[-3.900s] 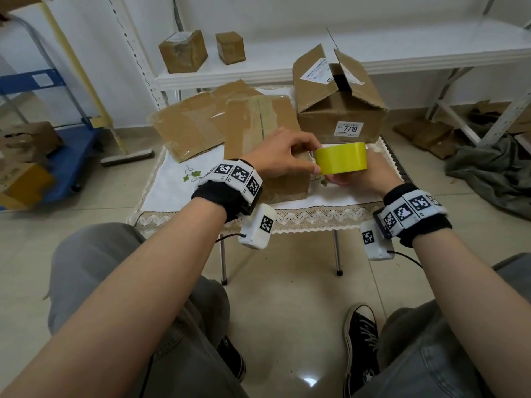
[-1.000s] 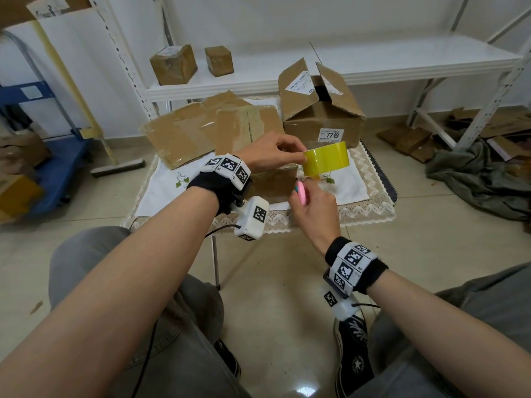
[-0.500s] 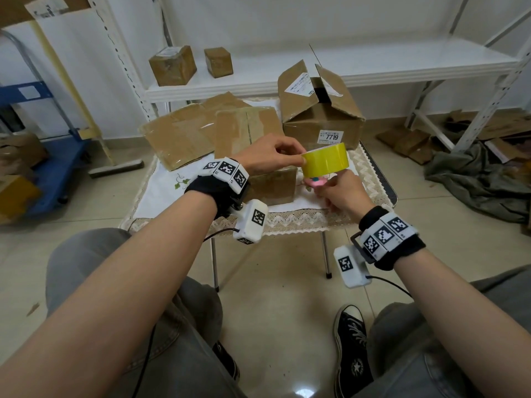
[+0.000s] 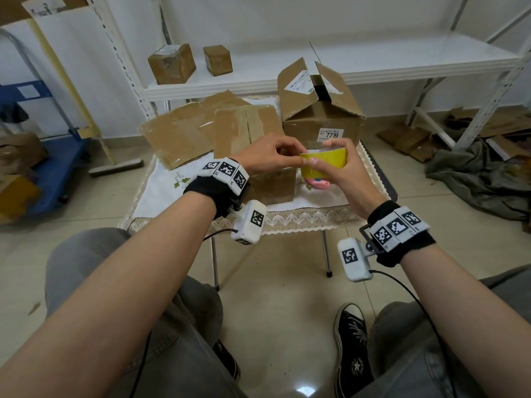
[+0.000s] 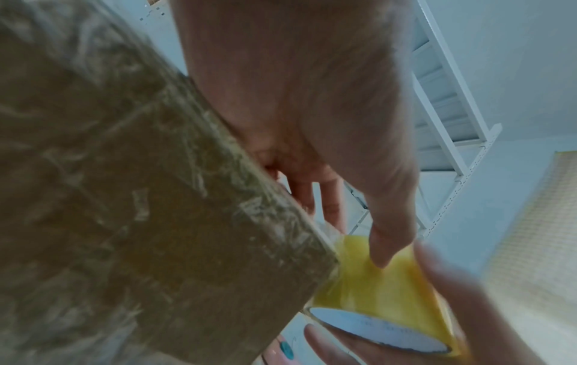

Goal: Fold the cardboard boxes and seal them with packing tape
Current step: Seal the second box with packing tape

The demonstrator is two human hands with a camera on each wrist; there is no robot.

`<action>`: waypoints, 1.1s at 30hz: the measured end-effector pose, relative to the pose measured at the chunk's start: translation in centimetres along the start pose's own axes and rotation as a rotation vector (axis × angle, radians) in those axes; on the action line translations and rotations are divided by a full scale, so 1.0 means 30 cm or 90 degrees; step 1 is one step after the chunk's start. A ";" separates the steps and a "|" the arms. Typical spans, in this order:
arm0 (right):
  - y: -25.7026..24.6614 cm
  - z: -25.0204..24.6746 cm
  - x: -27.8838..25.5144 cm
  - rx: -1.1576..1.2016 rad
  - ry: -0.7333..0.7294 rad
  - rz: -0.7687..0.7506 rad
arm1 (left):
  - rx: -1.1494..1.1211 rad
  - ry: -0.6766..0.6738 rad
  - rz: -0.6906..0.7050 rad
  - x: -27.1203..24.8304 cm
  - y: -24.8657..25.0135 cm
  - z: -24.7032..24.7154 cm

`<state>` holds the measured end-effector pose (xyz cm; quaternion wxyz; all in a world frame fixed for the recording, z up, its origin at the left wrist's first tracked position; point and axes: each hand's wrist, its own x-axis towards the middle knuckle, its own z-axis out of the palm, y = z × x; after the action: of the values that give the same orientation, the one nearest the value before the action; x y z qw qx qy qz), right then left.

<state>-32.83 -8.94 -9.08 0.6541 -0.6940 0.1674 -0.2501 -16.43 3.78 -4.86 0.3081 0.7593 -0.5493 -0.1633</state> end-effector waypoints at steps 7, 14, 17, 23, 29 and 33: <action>-0.001 0.014 0.001 0.035 0.037 -0.002 | 0.009 0.003 0.017 0.001 -0.014 0.005; 0.012 0.015 0.012 0.030 0.045 -0.011 | -0.019 0.004 0.002 0.005 -0.013 0.010; 0.016 0.011 0.021 0.024 0.045 -0.015 | -0.033 0.004 -0.006 0.003 -0.008 0.010; 0.045 -0.011 0.042 -0.020 0.062 -0.026 | -0.061 -0.004 -0.026 -0.004 -0.006 0.007; 0.030 -0.018 0.041 -0.120 0.086 -0.038 | -0.089 0.010 -0.037 -0.012 -0.005 0.012; 0.016 -0.028 0.044 -0.209 0.084 -0.082 | -0.006 0.016 -0.036 -0.005 -0.002 0.016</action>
<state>-32.18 -10.40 -9.37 0.5021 -0.7830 0.2035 -0.3056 -16.73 3.81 -5.29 0.3140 0.7750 -0.5231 -0.1650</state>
